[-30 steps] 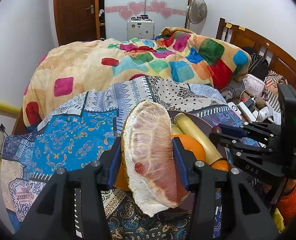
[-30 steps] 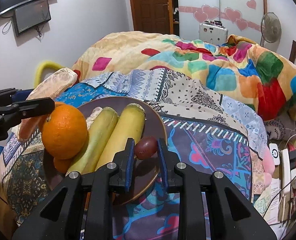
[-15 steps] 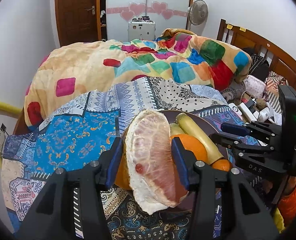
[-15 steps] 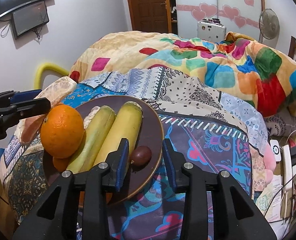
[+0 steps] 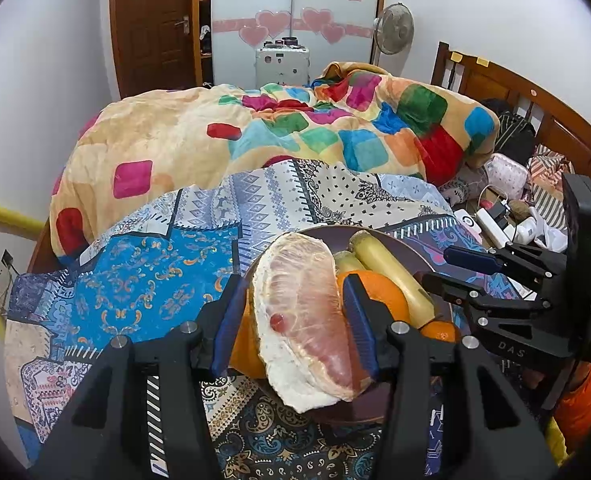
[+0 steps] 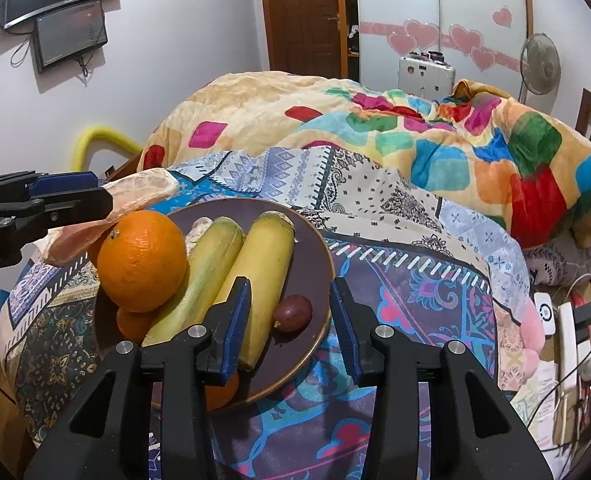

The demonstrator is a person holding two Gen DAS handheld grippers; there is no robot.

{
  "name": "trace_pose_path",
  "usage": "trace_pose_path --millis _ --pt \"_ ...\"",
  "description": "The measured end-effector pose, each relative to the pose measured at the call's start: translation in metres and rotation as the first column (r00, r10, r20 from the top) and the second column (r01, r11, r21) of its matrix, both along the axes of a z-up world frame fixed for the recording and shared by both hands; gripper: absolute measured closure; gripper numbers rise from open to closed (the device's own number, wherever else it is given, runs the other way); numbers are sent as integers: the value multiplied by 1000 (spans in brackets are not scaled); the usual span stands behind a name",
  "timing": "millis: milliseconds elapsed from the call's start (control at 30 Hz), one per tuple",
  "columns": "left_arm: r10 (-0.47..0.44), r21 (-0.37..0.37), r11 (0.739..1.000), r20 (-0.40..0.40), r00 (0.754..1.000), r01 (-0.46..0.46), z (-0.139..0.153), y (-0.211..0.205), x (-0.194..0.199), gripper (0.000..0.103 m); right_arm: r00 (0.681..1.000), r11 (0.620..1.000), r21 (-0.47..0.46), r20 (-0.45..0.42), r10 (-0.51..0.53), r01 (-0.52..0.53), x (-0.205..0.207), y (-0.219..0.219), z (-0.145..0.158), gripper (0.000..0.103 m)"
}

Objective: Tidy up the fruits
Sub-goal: 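Grasp pomelo segment with left tool while right tool carries date to plate, then set the pomelo segment on the plate and open the left tool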

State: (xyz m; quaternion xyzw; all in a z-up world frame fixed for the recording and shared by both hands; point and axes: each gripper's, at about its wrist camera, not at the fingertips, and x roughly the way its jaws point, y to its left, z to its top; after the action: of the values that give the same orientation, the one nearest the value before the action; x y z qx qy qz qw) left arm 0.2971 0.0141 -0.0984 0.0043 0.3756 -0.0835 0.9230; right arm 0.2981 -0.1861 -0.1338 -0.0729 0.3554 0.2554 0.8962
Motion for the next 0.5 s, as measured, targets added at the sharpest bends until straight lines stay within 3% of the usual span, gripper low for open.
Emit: trace_pose_path --millis 267,500 --pt "16 -16 1000 52 998 -16 27 5 -24 53 998 999 35 65 1 -4 -23 -6 33 66" --pt "32 -51 998 164 986 -24 70 9 -82 53 983 995 102 182 2 -21 -76 -13 87 65"
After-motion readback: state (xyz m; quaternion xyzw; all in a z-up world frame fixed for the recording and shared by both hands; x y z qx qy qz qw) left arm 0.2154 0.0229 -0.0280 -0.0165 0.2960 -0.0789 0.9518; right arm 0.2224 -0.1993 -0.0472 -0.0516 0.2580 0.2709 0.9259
